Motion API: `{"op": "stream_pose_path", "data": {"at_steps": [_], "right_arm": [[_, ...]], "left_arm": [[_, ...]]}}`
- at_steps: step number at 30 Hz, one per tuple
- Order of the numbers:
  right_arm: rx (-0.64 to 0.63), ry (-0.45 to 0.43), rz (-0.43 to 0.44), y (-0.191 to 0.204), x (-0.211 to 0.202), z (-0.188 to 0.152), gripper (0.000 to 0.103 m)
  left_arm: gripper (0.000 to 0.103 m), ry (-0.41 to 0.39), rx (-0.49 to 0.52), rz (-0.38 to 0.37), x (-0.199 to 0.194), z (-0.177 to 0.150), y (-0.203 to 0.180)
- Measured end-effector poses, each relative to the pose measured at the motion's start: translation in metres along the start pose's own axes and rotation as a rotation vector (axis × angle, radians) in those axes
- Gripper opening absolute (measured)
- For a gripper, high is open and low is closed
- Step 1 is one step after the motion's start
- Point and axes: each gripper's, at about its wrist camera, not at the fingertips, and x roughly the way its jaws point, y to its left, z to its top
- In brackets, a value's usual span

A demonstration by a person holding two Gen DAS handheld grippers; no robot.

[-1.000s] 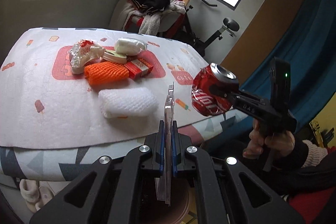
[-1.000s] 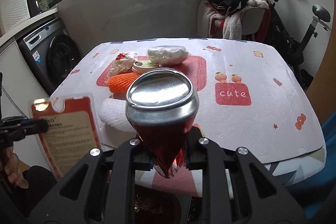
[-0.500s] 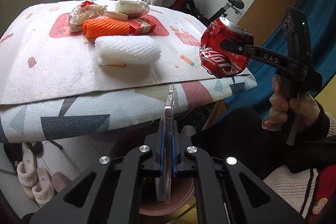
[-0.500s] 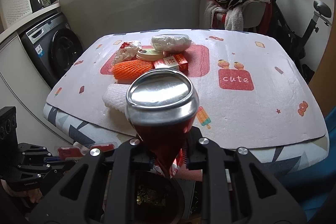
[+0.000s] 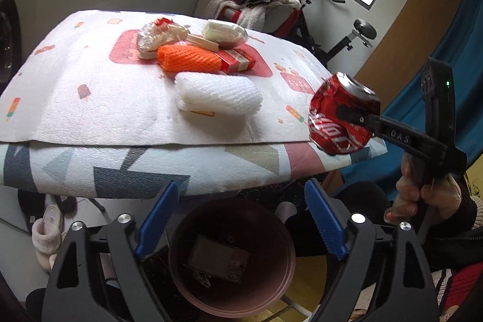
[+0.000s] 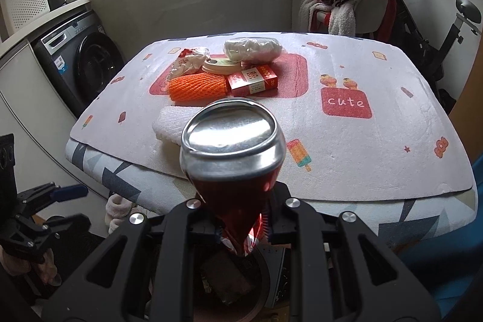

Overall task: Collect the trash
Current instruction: 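Lower the red can into the pink bin and open the right gripper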

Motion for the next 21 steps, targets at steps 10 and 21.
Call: {"op": "stream_pose_path", "data": {"at_steps": [10,21], "right_arm": [[-0.051,0.091,0.056,0.027,0.008,-0.028,0.023],[-0.087,0.297,0.111,0.056,0.039,-0.070,0.023]], "left_arm": [[0.095,-0.084,-0.006,0.135,-0.029,0.012,0.013],[0.096,-0.066,-0.045,0.163,-0.027,0.007,0.023]]}}
